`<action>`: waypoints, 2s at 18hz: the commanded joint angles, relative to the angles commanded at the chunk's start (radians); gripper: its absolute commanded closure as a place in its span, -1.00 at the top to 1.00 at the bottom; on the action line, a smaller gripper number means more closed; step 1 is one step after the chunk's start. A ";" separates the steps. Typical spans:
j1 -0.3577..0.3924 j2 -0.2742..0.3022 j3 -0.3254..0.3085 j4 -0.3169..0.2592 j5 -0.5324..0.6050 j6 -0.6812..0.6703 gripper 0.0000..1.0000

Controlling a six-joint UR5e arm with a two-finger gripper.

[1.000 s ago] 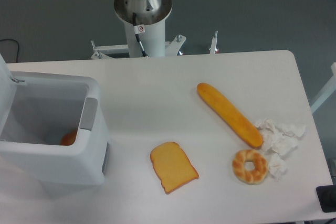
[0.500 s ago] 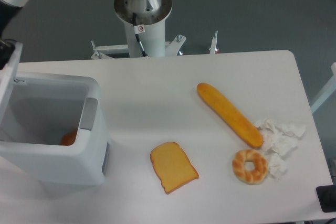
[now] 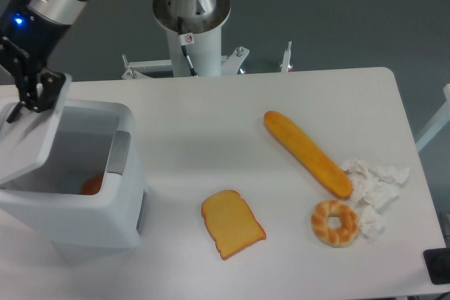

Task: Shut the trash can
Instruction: 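Lower the gripper onto the raised white lid, pushing it down, then press the gripper down on the lid until it sits shut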

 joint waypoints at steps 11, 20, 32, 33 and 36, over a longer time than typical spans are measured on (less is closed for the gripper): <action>0.032 -0.006 -0.009 0.002 0.003 0.026 1.00; 0.071 -0.005 -0.048 0.003 0.003 0.083 1.00; 0.075 -0.014 -0.046 0.003 0.002 0.101 1.00; 0.077 -0.014 -0.046 0.003 0.002 0.101 1.00; 0.080 -0.017 -0.046 0.003 0.003 0.101 1.00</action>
